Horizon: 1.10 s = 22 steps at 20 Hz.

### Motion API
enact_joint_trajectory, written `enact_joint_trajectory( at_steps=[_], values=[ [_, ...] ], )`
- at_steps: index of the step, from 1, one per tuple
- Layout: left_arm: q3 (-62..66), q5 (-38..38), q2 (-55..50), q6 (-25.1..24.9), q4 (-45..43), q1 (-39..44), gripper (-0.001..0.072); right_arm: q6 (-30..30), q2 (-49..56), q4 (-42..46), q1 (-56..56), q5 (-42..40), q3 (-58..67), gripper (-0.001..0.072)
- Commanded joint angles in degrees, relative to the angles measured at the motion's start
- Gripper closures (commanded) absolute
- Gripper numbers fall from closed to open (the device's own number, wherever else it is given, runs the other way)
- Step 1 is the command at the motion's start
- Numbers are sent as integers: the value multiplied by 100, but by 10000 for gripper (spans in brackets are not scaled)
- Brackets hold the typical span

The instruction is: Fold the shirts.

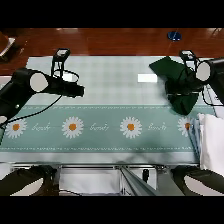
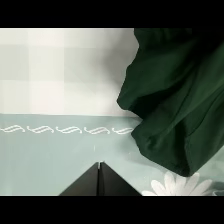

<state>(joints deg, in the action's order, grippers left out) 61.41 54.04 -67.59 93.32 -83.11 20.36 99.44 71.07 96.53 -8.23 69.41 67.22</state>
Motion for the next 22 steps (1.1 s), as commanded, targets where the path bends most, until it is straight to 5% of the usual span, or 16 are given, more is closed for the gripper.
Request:
enact_joint_trajectory(
  at_steps=[1, 16, 21, 22],
  values=[
    [4, -2, -2, -2, -2, 2, 689, 0, 0, 0, -4, 0, -2, 690],
    [4, -2, -2, -2, -2, 2, 689, 0, 0, -2, -4, -31, -2, 690],
    [2, -472, -4, -4, -4, 2, 688, -11, 9, 70, -4, -715, -2, 688],
    [2, -774, -26, -20, -55, -4, 665, 7, 9, 389, -4, -1034, -2, 630]
  ],
)
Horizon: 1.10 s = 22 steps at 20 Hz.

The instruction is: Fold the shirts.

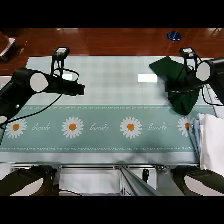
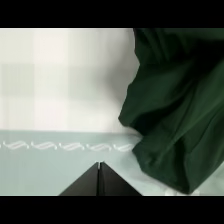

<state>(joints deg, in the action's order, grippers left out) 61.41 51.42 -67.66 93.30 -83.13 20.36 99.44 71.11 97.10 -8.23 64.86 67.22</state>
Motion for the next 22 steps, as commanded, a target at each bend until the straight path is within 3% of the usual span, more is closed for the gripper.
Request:
enact_joint_trajectory(
  at_steps=[1, 2, 4, 6, 9, 13, 17, 18, 19, 21, 22],
  values=[
    [2, -844, -63, -17, -162, -7, 495, 133, 4, 706, -2, -903, -2, 392],
    [2, -1143, -131, -15, -321, -7, 194, 280, 31, 1137, -2, -1237, -2, 299],
    [4, -1661, -264, -2, -588, -11, 200, 807, 155, 2087, 111, -1851, -2, 297],
    [4, -1891, -332, -2, -605, -11, 200, 1244, 422, 2076, 498, -2293, 55, 298],
    [2, -2251, -472, 0, -605, -11, 200, 1110, 1161, 1414, 1084, -2350, 378, 300],
    [4, -2371, -710, 2, -603, -9, 200, 461, 2258, 118, 1637, -2079, 925, 300],
    [4, -2264, -789, 140, -581, -9, 200, 321, 2892, -13, 1746, -1469, 1266, 302],
    [4, -2166, -789, 297, -577, -2, 200, 197, 2955, -107, 1740, -1322, 1266, 319],
    [4, -2011, -787, 358, -535, 4, 200, 59, 2979, -280, 1742, -1150, 1263, 387],
    [57, -1342, -741, 343, -494, 7, 200, -168, 2927, -527, 1746, -734, 1340, 690],
    [74, -931, -647, 313, -498, -20, 200, -413, 2837, -625, 1746, -544, 1447, 690]
  ],
)
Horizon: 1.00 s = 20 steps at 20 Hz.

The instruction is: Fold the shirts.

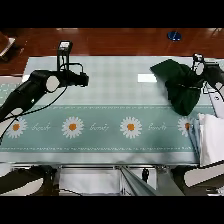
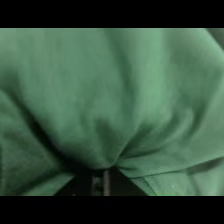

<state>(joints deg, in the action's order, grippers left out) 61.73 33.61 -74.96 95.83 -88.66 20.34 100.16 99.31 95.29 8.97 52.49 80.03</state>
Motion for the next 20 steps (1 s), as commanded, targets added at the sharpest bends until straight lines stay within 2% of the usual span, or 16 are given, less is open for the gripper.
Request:
enact_joint_trajectory(
  at_steps=[1, 3, 5, 9, 11, 12, 14, 17, 20],
  values=[
    [44, 1198, 227, -59, 57, -66, 201, -793, -127, -568, 24, 826, 308, 690],
    [33, 1818, 660, -146, 59, -229, 200, -1097, -656, -887, 22, 866, 664, 690],
    [-170, 2111, 1292, -142, 177, -308, 201, -1281, -1300, -1346, 20, 710, 964, 690],
    [-1606, 1596, 2841, -140, 1410, -105, 201, -2076, -2739, -2601, -35, 420, 1132, 690],
    [-2378, 1276, 3475, -7, 1716, 50, 201, -2332, -3316, -2621, -291, 391, 1134, 690],
    [-2686, 1279, 3694, 284, 1707, 70, 201, -2422, -3563, -2621, -439, 328, 1141, 690],
    [-3165, 1287, 3908, 750, 1685, 68, 201, -2470, -3923, -2614, -769, 284, 1392, 690],
    [-3456, 1198, 3917, 822, 1687, 68, 201, -2485, -4048, -2618, -1357, 474, 2378, 690],
    [-3460, 682, 3919, 848, 1694, 68, 200, -2481, -4048, -2627, -2074, 669, 2992, 690]
  ],
)
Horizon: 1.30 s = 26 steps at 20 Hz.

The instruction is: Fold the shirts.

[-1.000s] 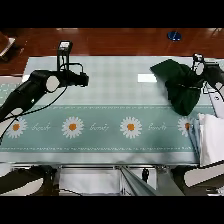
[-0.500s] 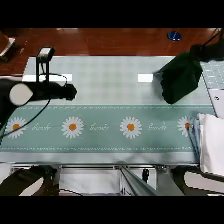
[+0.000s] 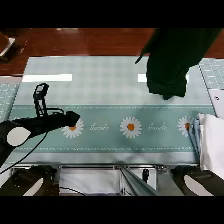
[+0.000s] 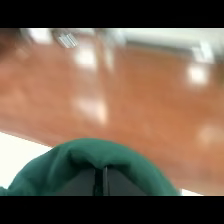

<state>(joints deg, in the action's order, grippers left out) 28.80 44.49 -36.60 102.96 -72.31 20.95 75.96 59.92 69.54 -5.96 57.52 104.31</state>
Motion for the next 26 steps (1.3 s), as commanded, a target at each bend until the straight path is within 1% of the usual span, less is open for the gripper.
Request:
enact_joint_trajectory(
  at_steps=[1, 2, 4, 6, 8, 10, 13, 16, 17, 18, 19, 21, 23, 25, 26],
  values=[
    [-166, -647, 83, 216, 59, 7, 201, -61, -109, -48, -861, 267, 595, 690],
    [-168, -874, 83, 341, 57, 7, 201, -50, -79, -48, -1102, 422, 592, 690],
    [-168, -1169, 81, 452, 61, 9, 201, 157, 140, -48, -1552, 999, 544, 690],
    [-168, -1257, 81, 479, 81, 9, 201, 330, 396, -46, -1969, 1241, 186, 690],
    [-168, -1237, 81, 474, 81, 15, 201, 468, 656, -46, -2356, 992, -520, 690],
    [-168, -1237, 81, 474, 81, 15, 201, 780, 981, -133, -2645, 472, -1340, 690],
    [-168, -1237, 81, 474, 83, 15, 201, 831, 1650, -977, -2857, -162, -2155, 690],
    [-168, -1237, 76, 474, 83, 15, 200, 817, 2428, -1672, -2903, -92, -2264, 690],
    [-168, -1235, 68, 474, 83, 15, 201, 820, 2592, -1860, -2894, -59, -2264, 678],
    [-168, -1228, 59, 474, 90, 17, 201, 820, 2684, -1939, -2839, -59, -2264, 512],
    [-168, -1150, 59, 472, 149, 35, 200, 761, 2693, -1928, -2706, -42, -2245, 296],
    [-168, -761, 59, 472, 192, 109, 200, 734, 2618, -1921, -2118, 470, -1996, 305],
    [-168, -9, 59, 472, 188, 254, 200, 713, 2330, -1744, -1233, 957, -1840, 305],
    [-188, 800, 59, 468, 188, 448, 200, 717, 1818, -1080, -105, 1335, -1845, 305],
    [-223, 1049, 52, 470, 192, 562, 200, 719, 1596, -664, 404, 1537, -1873, 305]
  ],
)
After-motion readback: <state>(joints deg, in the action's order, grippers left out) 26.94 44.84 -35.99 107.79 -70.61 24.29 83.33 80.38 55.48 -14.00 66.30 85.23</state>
